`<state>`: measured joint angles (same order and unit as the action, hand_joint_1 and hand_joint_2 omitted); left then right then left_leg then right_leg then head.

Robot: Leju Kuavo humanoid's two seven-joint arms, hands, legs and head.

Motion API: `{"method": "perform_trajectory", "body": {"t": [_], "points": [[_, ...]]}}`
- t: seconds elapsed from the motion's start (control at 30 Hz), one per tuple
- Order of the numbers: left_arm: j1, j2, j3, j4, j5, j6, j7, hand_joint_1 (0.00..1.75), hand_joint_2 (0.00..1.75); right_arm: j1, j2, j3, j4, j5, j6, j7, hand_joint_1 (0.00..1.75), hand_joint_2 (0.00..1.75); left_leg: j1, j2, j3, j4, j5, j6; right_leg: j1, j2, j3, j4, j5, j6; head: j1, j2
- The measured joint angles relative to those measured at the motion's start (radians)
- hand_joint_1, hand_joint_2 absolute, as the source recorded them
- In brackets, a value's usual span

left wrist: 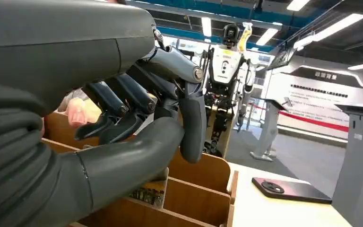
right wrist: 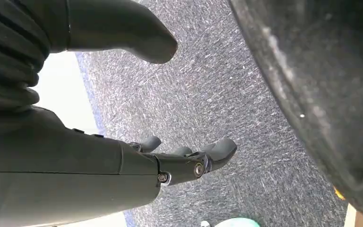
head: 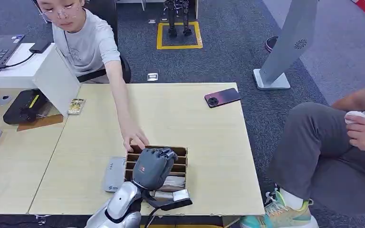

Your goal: Pass the card to the sensor for recognition and then transmit it.

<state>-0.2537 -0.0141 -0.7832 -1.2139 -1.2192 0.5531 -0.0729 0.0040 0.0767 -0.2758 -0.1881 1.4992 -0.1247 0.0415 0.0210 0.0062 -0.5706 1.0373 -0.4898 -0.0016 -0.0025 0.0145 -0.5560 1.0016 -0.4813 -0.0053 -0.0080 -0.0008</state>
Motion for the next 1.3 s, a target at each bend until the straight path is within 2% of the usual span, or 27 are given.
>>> {"method": "perform_trajectory", "body": {"t": [0.5, 0.53, 0.57, 1.3], "points": [[0.000, 0.005, 0.000, 0.000, 0.023, 0.000, -0.014, 1.75, 1.75, 0.000, 0.000, 0.000, 0.000, 0.000, -0.001, -0.002, 0.00, 1.75, 0.000, 0.000, 0.000, 0.000, 0.000, 0.000, 0.000, 0.000, 0.000, 0.000, 0.000, 0.000, 0.000, 0.000], [0.000, 0.005, 0.000, 0.000, 0.025, 0.000, -0.016, 0.12, 1.75, 0.000, 0.000, 0.000, 0.000, 0.000, -0.001, -0.002, 0.00, 1.75, 0.000, 0.000, 0.000, 0.000, 0.000, 0.000, 0.000, 0.000, 0.000, 0.000, 0.000, 0.000, 0.000, 0.000], [0.000, 0.005, 0.000, 0.000, 0.028, 0.000, -0.019, 0.00, 1.75, 0.000, 0.000, 0.000, 0.000, 0.000, -0.001, -0.002, 0.00, 1.75, 0.000, 0.000, 0.000, 0.000, 0.000, 0.000, 0.000, 0.000, 0.000, 0.000, 0.000, 0.000, 0.000, 0.000], [0.004, 0.005, 0.003, 0.000, 0.052, 0.003, -0.035, 0.00, 1.75, 0.000, 0.000, 0.001, 0.000, 0.000, 0.000, -0.001, 0.00, 1.75, 0.000, 0.000, 0.000, 0.000, 0.000, 0.000, 0.000, 0.000, 0.000, 0.000, 0.000, 0.000, 0.000, 0.000]]}}
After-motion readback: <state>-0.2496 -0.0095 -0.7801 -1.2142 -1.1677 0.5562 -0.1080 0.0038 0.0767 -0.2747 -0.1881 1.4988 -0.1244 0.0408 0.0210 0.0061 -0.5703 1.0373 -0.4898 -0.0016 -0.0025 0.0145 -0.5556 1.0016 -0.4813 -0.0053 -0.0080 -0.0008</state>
